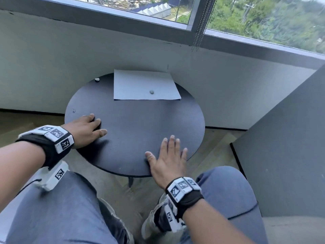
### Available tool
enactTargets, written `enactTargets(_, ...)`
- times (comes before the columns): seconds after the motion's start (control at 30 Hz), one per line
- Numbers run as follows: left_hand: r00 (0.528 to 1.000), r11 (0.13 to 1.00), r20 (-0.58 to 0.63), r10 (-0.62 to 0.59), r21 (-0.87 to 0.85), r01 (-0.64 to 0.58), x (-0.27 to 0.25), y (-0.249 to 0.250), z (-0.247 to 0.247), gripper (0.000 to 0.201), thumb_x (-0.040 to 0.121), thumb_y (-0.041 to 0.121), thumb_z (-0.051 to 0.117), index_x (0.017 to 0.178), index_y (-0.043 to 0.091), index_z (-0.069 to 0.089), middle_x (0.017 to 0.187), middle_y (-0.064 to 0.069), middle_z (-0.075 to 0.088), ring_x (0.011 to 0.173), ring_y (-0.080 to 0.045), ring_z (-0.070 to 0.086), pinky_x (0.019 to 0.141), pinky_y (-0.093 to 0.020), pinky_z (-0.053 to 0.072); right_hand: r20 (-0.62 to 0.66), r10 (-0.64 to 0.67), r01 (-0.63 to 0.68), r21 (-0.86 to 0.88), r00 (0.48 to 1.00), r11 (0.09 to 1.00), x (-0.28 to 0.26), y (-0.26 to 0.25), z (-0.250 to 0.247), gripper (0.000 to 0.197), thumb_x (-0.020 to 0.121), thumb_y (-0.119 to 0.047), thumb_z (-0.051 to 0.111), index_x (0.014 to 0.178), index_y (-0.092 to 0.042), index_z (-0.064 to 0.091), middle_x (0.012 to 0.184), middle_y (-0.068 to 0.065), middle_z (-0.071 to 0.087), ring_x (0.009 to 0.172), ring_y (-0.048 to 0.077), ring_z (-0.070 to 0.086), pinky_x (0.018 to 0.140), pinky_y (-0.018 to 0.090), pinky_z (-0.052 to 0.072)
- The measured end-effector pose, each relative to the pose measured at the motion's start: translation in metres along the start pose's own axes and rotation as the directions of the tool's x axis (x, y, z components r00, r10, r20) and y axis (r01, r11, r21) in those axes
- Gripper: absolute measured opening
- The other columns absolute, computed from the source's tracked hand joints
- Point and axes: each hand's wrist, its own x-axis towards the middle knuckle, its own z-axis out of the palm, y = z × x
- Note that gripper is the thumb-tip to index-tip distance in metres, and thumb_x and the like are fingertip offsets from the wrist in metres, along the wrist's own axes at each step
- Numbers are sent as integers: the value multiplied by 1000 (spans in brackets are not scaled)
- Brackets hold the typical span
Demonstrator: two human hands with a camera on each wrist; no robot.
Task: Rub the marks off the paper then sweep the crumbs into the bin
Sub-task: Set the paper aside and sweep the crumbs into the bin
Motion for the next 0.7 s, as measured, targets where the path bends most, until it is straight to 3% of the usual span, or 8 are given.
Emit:
enactTargets(0.1,1000,1000,-7,13,9,-13,4,-5,3,57,105,52,37,144,11,43,157,-15,30,148,-28,27,118,-37,21,98,-221,219,33,970,975,-22,-52,11,89,94,-74,8,161,-16,-7,165,7,-24,150,26,-29,121,53,-15)
enactTargets(0.2,1000,1000,-13,25,-1,-25,6,-9,5,49,104,52,38,135,15,48,151,-14,36,144,-29,33,117,-38,24,84,-457,425,247,886,871,-24,-76,2,83,101,-65,27,162,-15,0,169,2,-9,154,16,-15,125,44,-9)
enactTargets(0.3,1000,1000,-10,15,-19,-15,8,-10,5,50,106,50,37,138,14,48,152,-15,35,144,-30,34,116,-37,24,-69,-267,273,371,961,888,-2,-39,-20,79,103,-59,30,162,-17,-1,169,-1,-8,154,12,-12,125,38,-8)
enactTargets(0.37,1000,999,-20,9,-30,-9,11,-11,6,52,105,52,36,139,14,47,152,-13,35,143,-31,36,116,-38,26,-48,-50,61,271,998,961,12,-1,-25,80,102,-62,24,161,-15,-1,169,2,-11,155,17,-13,125,41,-8)
enactTargets(0.43,1000,1000,-26,8,-19,-8,11,-11,7,56,104,54,35,142,14,46,153,-12,35,143,-30,35,117,-38,26,0,47,-46,69,999,997,11,16,-20,85,99,-67,18,161,-13,0,169,7,-13,155,23,-14,125,47,-7)
enactTargets(0.53,1000,1000,-22,-7,-15,7,12,-10,7,58,104,55,36,145,14,44,154,-12,33,145,-30,33,117,-37,25,35,-29,30,-42,999,999,-6,-17,2,90,94,-74,9,161,-15,-6,166,10,-23,152,28,-23,123,52,-12)
enactTargets(0.63,1000,1000,-23,1,-25,-1,14,-14,8,59,101,60,34,136,16,49,144,-12,39,140,-32,39,116,-40,29,117,-249,253,-15,961,967,-22,-70,15,96,87,-80,0,161,-19,-7,166,9,-23,151,26,-28,121,52,-16)
enactTargets(0.7,1000,1000,-10,-4,-29,3,15,-17,10,68,95,66,28,135,16,52,144,-15,40,142,-34,37,117,-43,28,133,-394,377,133,910,917,-22,-86,10,88,94,-74,12,161,-19,-3,169,3,-15,153,18,-21,123,46,-15)
